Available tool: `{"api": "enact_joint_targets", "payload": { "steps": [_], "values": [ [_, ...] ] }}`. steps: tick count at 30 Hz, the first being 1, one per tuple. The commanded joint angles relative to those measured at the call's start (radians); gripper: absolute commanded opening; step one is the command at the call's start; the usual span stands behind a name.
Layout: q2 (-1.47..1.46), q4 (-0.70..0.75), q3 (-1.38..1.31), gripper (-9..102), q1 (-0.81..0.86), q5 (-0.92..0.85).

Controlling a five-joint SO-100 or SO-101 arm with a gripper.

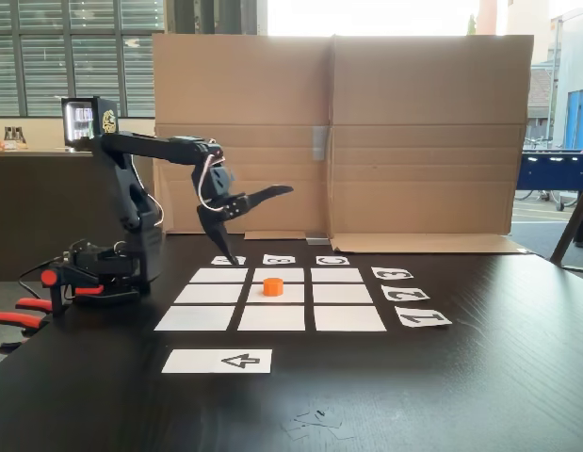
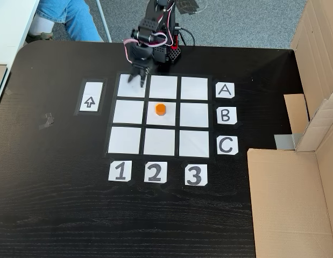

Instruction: Pick up the round, orange token and place it in the grid on square B2.

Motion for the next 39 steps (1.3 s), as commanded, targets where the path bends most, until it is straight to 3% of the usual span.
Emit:
{"api": "enact_joint_targets", "payload": {
  "steps": [1,4,5,11,18,23,27,39],
  "values": [
    [0.336,-0.104,0.173,91,0.123,-0.015],
    [0.523,-0.192,0.272,82,0.282,-0.012],
    [0.581,-0.224,0.298,74,0.342,-0.011],
    [0.841,-0.426,0.477,0,0.699,0.061],
    [1.051,-0.417,0.575,-1,1.074,0.175],
    [1.249,-0.341,0.733,-1,1.215,0.158],
    [1.249,-0.307,0.772,-1,1.333,0.120],
    [1.253,-0.310,0.853,-1,1.399,0.135]
  ]
}}
